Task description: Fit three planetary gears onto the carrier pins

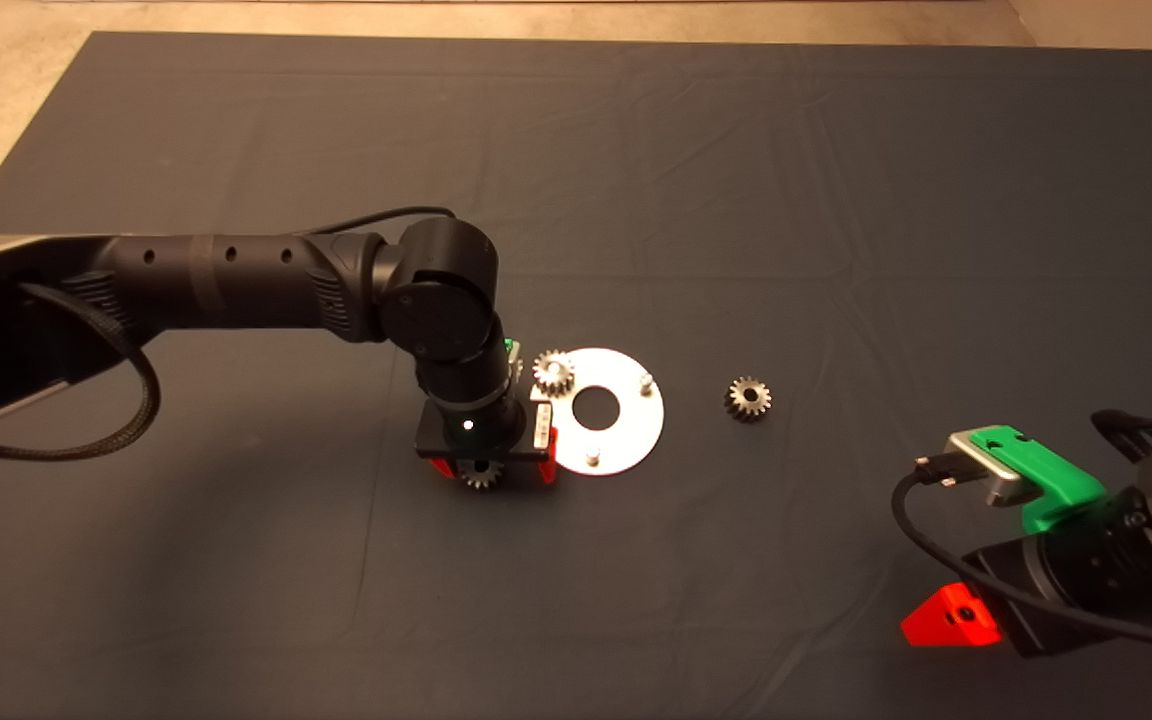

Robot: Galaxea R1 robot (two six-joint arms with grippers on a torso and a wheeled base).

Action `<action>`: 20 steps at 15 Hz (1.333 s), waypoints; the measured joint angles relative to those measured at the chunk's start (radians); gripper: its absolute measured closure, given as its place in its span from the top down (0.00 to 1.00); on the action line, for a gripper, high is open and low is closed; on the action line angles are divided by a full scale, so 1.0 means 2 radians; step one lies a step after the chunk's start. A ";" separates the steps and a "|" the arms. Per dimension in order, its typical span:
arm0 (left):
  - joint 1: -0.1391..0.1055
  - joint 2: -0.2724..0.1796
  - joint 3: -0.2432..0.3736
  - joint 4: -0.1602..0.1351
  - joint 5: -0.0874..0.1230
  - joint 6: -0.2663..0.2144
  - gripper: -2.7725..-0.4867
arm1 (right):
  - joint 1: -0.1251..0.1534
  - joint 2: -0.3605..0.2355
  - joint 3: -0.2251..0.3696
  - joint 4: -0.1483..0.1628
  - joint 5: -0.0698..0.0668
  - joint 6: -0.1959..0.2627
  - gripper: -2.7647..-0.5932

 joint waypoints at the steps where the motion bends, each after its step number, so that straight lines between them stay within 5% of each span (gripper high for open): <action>1: 0.000 0.000 0.000 0.000 0.000 0.001 0.81 | 0.000 0.000 0.000 0.000 0.000 0.000 0.99; 7: 0.000 0.000 -0.014 0.000 0.007 0.024 0.70 | 0.000 0.000 0.000 0.000 0.000 -0.001 0.99; 14: 0.000 0.000 -0.016 0.000 0.017 0.020 0.70 | 0.000 0.000 0.000 0.000 0.000 -0.002 0.99; 20: 0.000 -0.001 -0.016 0.000 0.017 0.011 0.57 | 0.000 0.000 0.000 0.000 0.000 -0.004 0.99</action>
